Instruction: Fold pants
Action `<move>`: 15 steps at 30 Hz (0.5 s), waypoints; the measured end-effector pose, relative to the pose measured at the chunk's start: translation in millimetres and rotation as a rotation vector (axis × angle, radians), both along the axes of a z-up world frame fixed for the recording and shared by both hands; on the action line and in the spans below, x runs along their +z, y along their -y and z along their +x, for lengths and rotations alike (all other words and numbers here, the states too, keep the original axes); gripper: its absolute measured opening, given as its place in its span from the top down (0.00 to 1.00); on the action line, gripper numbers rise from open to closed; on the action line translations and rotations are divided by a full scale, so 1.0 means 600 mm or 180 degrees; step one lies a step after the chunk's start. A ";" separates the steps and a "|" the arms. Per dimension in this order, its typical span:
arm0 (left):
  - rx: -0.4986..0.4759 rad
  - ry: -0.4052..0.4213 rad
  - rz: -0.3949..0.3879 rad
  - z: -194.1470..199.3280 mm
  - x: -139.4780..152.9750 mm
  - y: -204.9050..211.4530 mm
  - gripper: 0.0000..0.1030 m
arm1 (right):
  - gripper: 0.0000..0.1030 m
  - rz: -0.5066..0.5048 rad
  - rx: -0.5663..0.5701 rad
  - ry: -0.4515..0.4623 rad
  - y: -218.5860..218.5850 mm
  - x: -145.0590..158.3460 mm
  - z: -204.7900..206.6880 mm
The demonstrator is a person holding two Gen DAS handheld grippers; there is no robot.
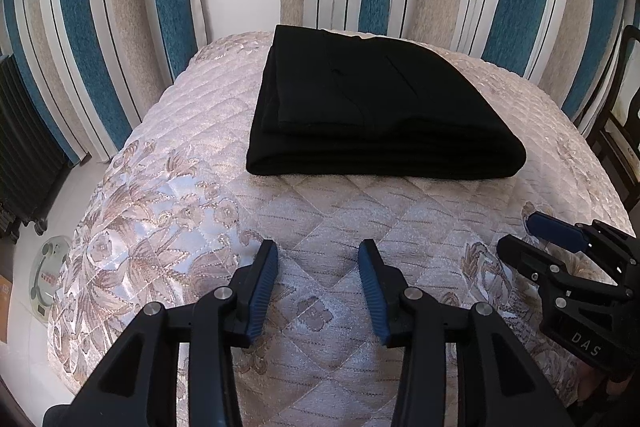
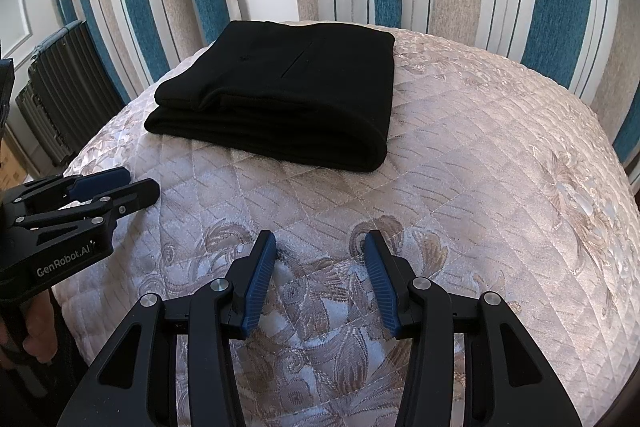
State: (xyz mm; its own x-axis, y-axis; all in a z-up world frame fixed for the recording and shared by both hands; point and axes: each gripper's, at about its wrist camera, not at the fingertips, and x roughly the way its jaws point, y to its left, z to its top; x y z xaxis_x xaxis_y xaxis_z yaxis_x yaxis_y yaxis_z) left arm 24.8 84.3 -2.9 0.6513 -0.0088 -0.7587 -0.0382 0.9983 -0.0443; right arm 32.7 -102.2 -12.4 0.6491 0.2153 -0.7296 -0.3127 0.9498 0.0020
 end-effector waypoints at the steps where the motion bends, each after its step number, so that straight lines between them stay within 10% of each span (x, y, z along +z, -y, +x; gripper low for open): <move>1: 0.0002 -0.0004 -0.0006 0.000 0.000 0.000 0.56 | 0.54 -0.0002 0.0002 0.0001 0.000 0.000 -0.001; 15: 0.0007 -0.0049 0.0011 0.002 -0.001 0.005 0.49 | 0.54 -0.0007 -0.0001 0.0002 -0.002 0.000 0.000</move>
